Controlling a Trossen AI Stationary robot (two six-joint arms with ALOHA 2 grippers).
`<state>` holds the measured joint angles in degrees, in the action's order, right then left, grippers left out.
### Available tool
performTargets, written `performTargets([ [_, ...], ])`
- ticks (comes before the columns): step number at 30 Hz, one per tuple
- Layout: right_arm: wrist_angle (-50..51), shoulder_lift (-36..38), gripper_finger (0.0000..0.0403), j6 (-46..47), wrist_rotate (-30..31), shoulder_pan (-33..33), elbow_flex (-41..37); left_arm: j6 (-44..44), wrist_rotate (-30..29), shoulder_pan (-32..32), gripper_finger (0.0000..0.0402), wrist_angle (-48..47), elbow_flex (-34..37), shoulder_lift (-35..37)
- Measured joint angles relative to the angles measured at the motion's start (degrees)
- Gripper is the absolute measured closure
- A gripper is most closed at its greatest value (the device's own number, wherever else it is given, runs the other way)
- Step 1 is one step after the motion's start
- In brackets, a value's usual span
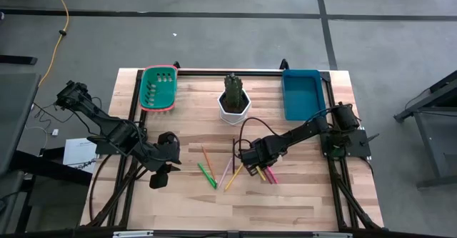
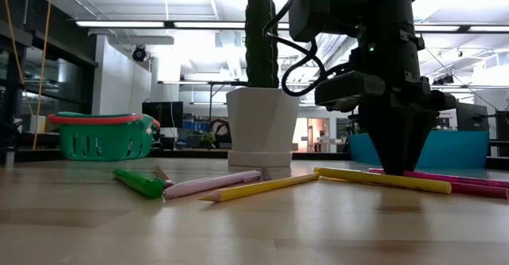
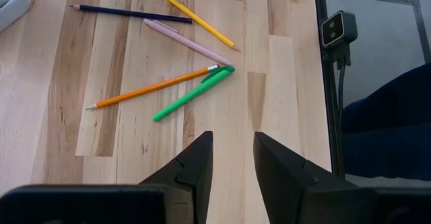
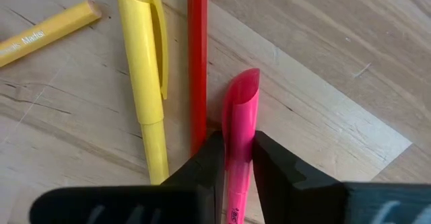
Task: Sort pens & pencils
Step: Put the pink pen into the blue bin
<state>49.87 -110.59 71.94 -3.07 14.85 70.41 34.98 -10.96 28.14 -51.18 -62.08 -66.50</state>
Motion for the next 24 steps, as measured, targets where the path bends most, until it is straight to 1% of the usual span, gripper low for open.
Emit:
performTargets([
  [17, 0.04, 0.23, 0.0357, -0.22, -0.34, -0.1, 0.0, -0.16, 0.0, 0.02, 0.0305, 0.03, 0.0, 0.0],
  [24, 0.5, 2.82, 0.0357, 0.0, -0.39, -1.39, -0.07, -0.66, 0.0, 0.01, 0.0305, 0.04, 0.0, 0.0],
])
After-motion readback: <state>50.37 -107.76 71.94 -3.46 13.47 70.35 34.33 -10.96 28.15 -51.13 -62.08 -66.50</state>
